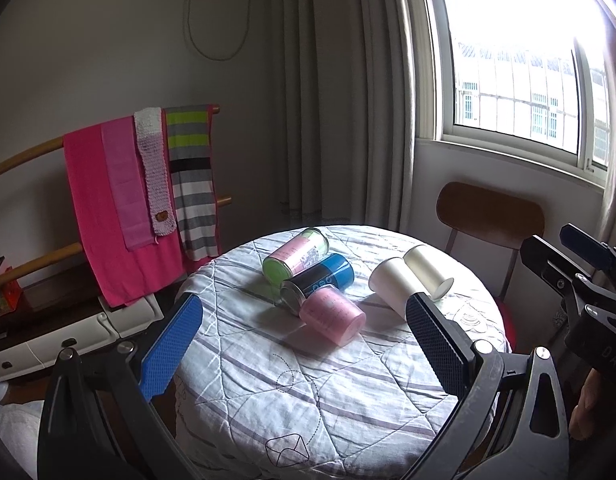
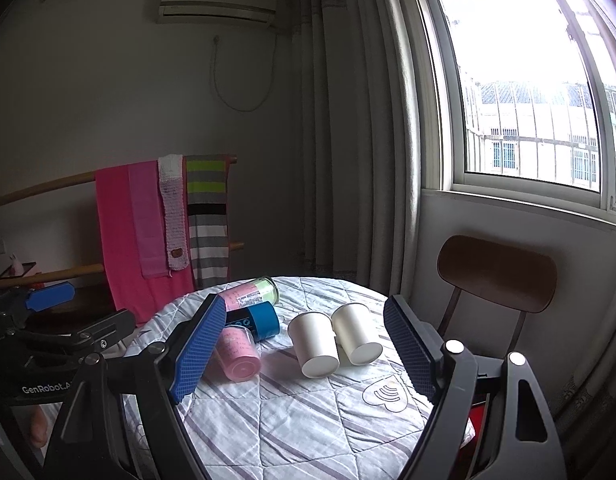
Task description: Flip cup upright
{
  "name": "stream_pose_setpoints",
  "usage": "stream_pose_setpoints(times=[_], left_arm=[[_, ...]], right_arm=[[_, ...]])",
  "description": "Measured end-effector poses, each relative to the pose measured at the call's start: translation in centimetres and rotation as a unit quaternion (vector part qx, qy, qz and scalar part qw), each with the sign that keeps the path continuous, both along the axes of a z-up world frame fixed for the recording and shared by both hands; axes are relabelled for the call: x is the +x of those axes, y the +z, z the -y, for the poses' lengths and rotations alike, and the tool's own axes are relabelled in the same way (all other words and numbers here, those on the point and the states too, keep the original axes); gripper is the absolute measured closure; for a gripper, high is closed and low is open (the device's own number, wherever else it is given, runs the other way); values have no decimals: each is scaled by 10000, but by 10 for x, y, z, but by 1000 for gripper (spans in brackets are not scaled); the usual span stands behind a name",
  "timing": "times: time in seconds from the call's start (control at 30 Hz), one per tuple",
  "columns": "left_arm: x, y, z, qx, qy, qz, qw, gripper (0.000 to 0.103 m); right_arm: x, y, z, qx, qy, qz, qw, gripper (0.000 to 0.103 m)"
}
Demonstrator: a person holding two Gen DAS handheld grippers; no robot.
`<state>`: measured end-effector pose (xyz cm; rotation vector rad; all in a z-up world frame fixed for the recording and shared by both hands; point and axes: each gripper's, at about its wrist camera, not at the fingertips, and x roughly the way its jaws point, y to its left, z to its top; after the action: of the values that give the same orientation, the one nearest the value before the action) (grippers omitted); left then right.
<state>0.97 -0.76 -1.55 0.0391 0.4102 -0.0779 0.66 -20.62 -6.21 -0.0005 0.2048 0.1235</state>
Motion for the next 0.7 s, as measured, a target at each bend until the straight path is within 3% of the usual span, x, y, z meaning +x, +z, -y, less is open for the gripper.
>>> stream_pose_setpoints(times=[0.7], left_arm=[[-2, 3, -2, 0, -15, -6, 10000, 0]], right_arm=[[-1, 4, 0, 6, 19, -45, 10000, 20]])
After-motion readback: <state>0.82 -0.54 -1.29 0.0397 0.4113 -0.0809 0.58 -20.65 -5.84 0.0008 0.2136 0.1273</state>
